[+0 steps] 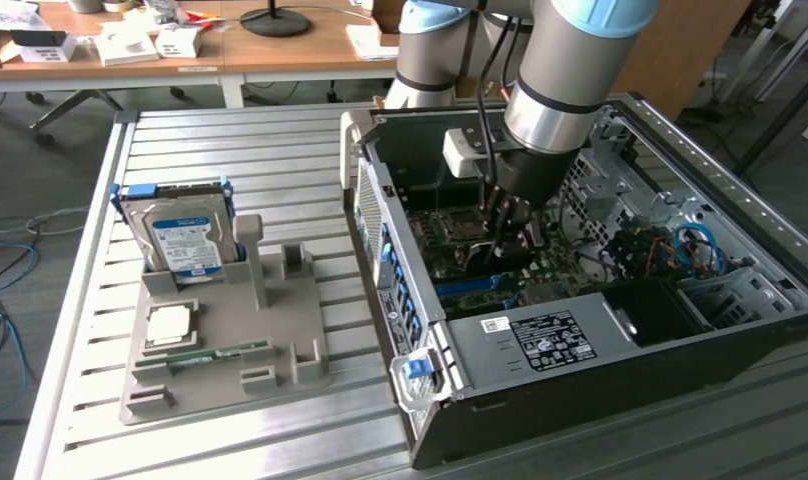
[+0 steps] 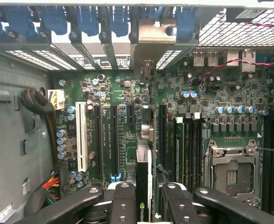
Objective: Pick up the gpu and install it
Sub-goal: 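Insert the gpu into the slot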
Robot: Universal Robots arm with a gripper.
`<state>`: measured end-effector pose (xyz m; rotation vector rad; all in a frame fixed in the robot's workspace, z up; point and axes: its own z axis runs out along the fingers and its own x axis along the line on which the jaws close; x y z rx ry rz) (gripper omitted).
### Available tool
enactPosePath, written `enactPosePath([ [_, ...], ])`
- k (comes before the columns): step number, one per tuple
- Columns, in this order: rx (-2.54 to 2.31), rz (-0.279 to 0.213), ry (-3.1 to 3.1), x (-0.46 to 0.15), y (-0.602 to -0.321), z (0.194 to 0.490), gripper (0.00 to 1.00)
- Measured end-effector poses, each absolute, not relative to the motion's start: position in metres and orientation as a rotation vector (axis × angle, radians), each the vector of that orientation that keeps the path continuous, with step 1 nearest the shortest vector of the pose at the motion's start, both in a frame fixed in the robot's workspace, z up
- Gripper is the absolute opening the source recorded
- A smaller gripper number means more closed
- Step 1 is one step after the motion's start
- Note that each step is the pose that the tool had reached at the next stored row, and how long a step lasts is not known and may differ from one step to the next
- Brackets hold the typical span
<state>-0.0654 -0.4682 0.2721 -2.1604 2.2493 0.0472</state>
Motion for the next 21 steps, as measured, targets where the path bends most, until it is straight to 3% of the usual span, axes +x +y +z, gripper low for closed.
enactPosePath([
  [21,-2.161,0.047,2.249,-0.066,-0.4682,0.2745,0.26],
])
